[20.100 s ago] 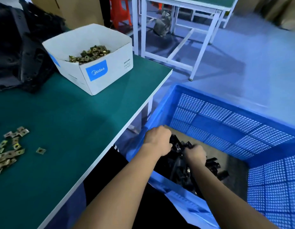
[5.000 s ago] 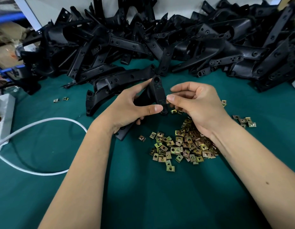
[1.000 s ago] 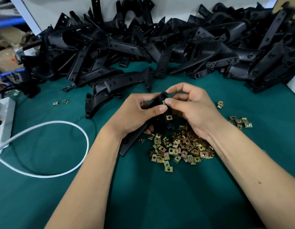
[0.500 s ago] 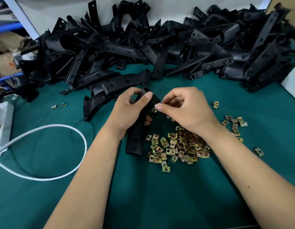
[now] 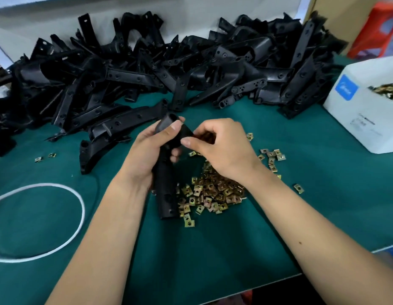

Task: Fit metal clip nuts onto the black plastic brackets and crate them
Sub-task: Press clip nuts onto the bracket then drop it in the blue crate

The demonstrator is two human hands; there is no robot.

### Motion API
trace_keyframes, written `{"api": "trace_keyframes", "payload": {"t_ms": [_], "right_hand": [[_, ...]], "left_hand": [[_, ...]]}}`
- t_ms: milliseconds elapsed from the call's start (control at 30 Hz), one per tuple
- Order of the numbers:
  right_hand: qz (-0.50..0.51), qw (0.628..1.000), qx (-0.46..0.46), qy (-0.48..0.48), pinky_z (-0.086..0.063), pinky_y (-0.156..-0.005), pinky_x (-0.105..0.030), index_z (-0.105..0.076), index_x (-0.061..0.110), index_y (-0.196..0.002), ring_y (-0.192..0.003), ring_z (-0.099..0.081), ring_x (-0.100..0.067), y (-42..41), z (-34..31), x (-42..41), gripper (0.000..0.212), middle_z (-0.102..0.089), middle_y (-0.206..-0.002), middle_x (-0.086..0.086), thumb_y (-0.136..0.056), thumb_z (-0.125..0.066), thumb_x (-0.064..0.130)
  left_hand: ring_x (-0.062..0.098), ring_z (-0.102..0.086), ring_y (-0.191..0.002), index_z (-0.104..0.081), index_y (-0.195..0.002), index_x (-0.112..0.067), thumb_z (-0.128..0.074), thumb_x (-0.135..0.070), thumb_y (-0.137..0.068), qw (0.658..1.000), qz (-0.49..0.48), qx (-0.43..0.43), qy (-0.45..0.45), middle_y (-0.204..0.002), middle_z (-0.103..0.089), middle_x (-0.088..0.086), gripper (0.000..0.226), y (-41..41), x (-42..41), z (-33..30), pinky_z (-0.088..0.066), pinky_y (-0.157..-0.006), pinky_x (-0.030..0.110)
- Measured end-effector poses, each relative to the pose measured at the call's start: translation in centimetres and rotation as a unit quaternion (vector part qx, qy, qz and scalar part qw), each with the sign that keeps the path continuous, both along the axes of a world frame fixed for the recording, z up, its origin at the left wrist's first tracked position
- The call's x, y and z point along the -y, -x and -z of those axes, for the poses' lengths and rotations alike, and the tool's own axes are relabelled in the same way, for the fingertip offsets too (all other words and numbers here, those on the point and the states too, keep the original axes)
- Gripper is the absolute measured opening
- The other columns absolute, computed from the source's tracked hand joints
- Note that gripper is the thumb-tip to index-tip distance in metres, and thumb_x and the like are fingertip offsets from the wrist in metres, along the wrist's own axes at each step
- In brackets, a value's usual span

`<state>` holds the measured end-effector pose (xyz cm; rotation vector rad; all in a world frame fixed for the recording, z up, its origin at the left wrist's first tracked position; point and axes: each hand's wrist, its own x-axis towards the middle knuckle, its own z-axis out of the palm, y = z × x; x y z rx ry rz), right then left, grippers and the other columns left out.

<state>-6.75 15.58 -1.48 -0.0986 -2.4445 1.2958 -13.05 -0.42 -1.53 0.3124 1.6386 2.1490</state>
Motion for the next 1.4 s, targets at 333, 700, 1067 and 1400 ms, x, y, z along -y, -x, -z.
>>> {"api": "trace_keyframes", "payload": {"t_ms": [333,700,1067,1400], "right_hand": [[0.219,0.97,-0.101,0.026,-0.034,-0.055,-0.019,-0.069,0.012,-0.079,-0.056,-0.045,-0.006,-11.7,-1.9,-10.6,0.025,-0.059,-0.062,0.008,-0.092,-0.075,0.033],[0.346,0.838,-0.159,0.391,-0.057,-0.068,-0.025,-0.071,0.021,-0.118,-0.074,-0.064,-0.014,-35.4,8.4,-24.6,0.02,-0.07,-0.091,-0.008,-0.103,-0.059,0.016],[0.59,0.686,0.351,0.241,-0.056,-0.081,-0.04,-0.074,0.006,-0.115,-0.097,-0.071,-0.035,-44.0,26.6,-26.3,0.03,-0.075,-0.106,-0.017,-0.096,-0.071,0.028],[0.698,0.673,0.213,0.12,-0.053,-0.085,-0.034,-0.078,0.016,-0.105,-0.103,-0.07,-0.031,-40.2,19.1,-27.5,0.021,-0.078,-0.102,-0.008,-0.091,-0.063,0.019]], "left_hand": [[0.014,-0.046,-0.048,-0.068,-0.101,-0.009,-0.07,-0.02,-0.096,0.978,0.15,-0.133,0.051,-0.071,-0.059,0.005,0.012,-6.4,-15.9,-5.1,-0.034,-0.04,0.021],[0.033,-0.074,-0.091,-0.065,-0.101,-0.014,-0.076,-0.039,-0.084,0.917,0.352,-0.114,0.151,-0.101,-0.073,0.018,0.032,-28.8,-36.6,3.0,-0.06,-0.087,0.053],[0.032,-0.057,-0.128,-0.057,-0.136,-0.012,-0.062,-0.058,-0.091,0.7,0.51,-0.209,0.454,-0.141,-0.059,0.011,0.064,-33.3,-36.1,17.1,-0.046,-0.098,0.036],[0.016,-0.068,-0.097,-0.071,-0.101,-0.022,-0.071,-0.031,-0.094,0.809,0.399,-0.346,0.258,-0.103,-0.074,-0.007,0.012,-31.4,-39.2,5.9,-0.053,-0.089,0.031]]}}
